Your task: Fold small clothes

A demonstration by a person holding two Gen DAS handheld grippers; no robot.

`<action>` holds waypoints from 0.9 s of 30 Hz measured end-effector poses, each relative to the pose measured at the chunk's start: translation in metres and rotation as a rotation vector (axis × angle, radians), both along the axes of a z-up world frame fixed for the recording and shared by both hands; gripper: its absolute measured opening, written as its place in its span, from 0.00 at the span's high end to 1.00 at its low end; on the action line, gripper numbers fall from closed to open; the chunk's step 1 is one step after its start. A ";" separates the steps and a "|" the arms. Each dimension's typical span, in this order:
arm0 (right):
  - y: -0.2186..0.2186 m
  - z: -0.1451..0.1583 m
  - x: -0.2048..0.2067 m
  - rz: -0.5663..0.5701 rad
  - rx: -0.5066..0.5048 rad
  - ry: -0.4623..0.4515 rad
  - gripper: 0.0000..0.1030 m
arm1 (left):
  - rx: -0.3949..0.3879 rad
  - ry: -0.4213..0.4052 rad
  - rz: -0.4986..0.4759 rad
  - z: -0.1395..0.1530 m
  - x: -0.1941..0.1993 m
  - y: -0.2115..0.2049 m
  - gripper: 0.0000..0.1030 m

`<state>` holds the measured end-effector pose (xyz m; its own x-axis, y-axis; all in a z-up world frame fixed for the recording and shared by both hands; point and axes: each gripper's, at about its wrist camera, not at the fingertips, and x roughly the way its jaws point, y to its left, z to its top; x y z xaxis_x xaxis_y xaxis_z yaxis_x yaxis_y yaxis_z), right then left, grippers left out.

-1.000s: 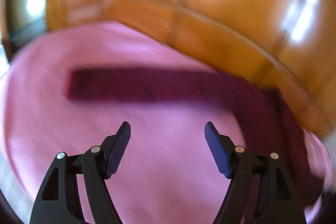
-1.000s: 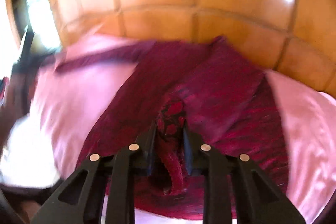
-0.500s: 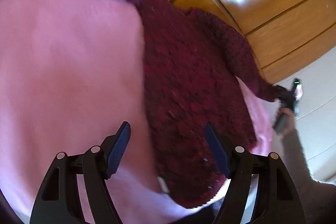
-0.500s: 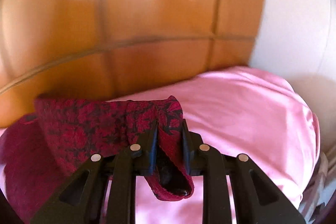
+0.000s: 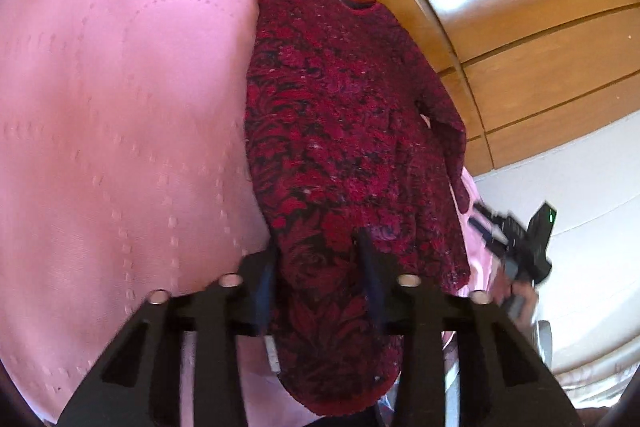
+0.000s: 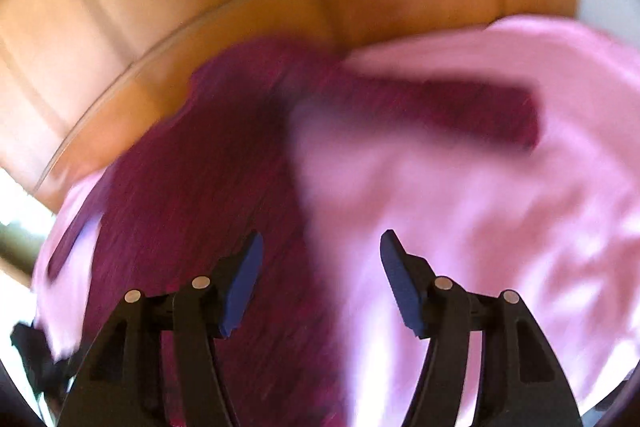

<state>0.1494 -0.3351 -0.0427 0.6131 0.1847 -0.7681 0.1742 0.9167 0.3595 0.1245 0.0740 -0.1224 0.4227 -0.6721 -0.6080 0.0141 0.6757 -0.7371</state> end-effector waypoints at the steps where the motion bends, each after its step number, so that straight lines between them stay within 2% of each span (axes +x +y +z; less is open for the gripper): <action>1: 0.009 -0.007 -0.004 0.029 -0.009 0.029 0.43 | 0.005 0.004 0.001 -0.001 0.002 0.000 0.78; 2: 0.021 -0.015 -0.008 0.053 -0.045 0.071 0.48 | 0.012 0.005 -0.001 -0.001 0.003 0.000 0.80; 3: 0.029 -0.023 -0.011 0.068 -0.076 0.112 0.66 | 0.023 0.000 -0.005 0.000 0.003 -0.001 0.83; 4: 0.037 -0.028 -0.018 0.081 -0.078 0.131 0.70 | 0.050 -0.014 -0.012 0.004 0.004 -0.003 0.85; 6: 0.046 -0.021 -0.026 0.086 -0.109 0.114 0.81 | 0.083 -0.042 -0.021 0.012 0.005 -0.004 0.87; 9: 0.057 0.004 -0.034 0.096 -0.142 0.078 0.89 | 0.113 -0.104 -0.034 0.035 0.009 -0.002 0.88; 14: 0.070 0.053 -0.062 0.178 -0.164 -0.040 0.89 | 0.165 -0.222 -0.040 0.089 0.003 0.020 0.88; 17: 0.090 0.058 -0.077 0.246 -0.173 -0.036 0.89 | 0.227 -0.240 -0.047 0.101 -0.012 0.037 0.88; 19: 0.108 0.039 -0.100 0.304 -0.151 0.013 0.90 | 0.291 -0.217 -0.047 0.092 -0.025 0.049 0.88; 21: 0.126 0.011 -0.123 0.354 -0.131 0.089 0.90 | 0.302 -0.137 -0.040 0.068 -0.040 0.062 0.88; 24: 0.135 -0.028 -0.142 0.349 -0.114 0.186 0.91 | 0.349 -0.057 -0.048 0.037 -0.059 0.061 0.88; 26: 0.130 -0.039 -0.149 0.316 -0.093 0.214 0.91 | 0.315 0.004 -0.033 0.016 -0.072 0.063 0.88; 27: 0.130 -0.041 -0.151 0.313 -0.108 0.223 0.91 | 0.307 0.004 -0.022 0.014 -0.075 0.064 0.88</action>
<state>-0.0013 -0.2052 -0.0840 0.3559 0.2469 -0.9013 -0.0562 0.9684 0.2431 0.0492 0.1378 -0.1088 0.4071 -0.4655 -0.7859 0.0287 0.8665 -0.4984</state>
